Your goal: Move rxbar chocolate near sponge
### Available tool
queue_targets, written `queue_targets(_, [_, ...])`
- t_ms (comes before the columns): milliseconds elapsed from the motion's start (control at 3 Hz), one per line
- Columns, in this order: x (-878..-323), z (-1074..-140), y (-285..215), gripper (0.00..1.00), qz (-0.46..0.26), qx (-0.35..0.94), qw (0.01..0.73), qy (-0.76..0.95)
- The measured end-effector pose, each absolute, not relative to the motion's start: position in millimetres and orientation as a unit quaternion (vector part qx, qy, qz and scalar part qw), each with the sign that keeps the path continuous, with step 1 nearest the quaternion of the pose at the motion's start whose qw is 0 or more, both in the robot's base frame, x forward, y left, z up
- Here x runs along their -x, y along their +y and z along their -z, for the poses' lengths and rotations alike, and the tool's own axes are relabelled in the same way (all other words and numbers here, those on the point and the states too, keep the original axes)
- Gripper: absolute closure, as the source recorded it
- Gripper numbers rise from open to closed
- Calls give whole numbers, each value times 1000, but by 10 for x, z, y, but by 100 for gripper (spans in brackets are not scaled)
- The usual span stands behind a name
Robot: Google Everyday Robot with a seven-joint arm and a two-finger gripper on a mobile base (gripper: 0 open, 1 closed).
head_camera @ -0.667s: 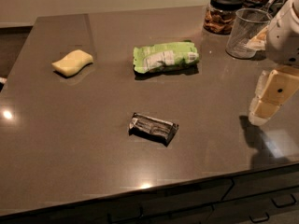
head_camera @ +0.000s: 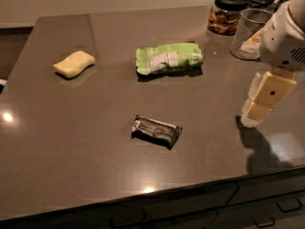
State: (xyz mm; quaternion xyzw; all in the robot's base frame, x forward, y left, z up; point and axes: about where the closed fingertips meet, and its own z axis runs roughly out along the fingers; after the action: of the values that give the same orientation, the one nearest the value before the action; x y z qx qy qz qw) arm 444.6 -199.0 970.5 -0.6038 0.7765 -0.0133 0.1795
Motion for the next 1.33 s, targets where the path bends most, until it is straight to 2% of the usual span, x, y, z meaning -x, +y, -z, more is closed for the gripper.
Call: queue_targets(1333, [-4505, -9022, -647, 0, -139, 605, 201, 758])
